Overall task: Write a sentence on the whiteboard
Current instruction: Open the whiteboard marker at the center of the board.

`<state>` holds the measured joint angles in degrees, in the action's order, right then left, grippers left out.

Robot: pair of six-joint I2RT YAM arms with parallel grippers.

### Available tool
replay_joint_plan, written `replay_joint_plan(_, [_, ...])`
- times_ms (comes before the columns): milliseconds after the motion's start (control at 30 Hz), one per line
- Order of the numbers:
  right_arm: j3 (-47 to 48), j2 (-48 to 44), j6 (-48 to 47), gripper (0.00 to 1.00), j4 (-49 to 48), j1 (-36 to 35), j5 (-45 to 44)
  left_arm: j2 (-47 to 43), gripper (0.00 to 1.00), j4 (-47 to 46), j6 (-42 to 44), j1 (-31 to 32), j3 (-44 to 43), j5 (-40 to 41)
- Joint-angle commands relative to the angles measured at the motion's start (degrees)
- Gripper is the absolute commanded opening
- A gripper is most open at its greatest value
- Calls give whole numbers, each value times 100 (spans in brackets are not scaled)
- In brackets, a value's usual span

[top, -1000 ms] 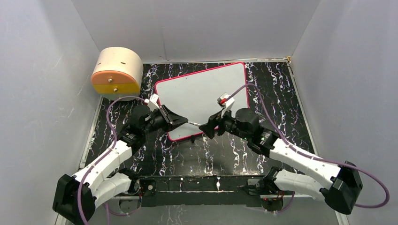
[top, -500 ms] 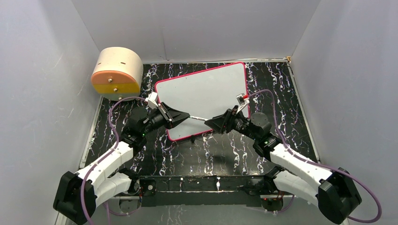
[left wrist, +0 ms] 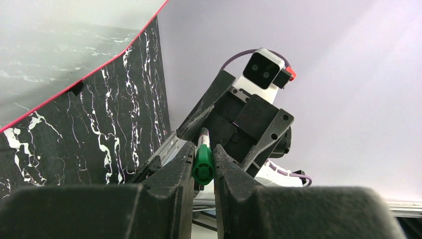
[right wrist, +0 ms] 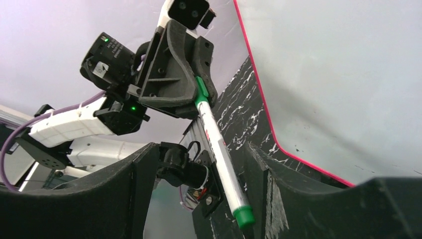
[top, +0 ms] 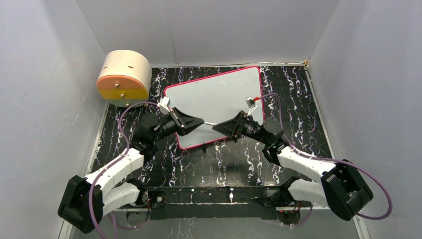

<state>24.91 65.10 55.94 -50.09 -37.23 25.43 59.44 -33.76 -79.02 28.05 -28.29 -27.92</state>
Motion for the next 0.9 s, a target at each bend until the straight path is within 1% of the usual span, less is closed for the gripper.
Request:
replay_joint_plan(0, [92, 55, 320, 69, -882, 30, 195, 3, 0, -312, -8, 75, -128, -64])
replay_joint_plan(267, [111, 79, 419, 64, -1031, 56, 222, 82, 0, -376, -9, 195, -176, -83])
replay_joint_plan(400, [98, 72, 452, 58, -1086, 70, 228, 86, 0, -416, -24, 239, -155, -41])
replay_joint_plan(533, [80, 82, 502, 47, -1144, 76, 267, 94, 0, -439, -50, 260, -135, -5])
replay_joint_plan(767, [58, 5, 473, 37, -1057, 73, 279, 144, 0, -456, -34, 271, -189, -17])
replay_joint_plan(867, [99, -14, 404, 36, -973, 69, 341, 151, 0, -456, -34, 271, -209, -14])
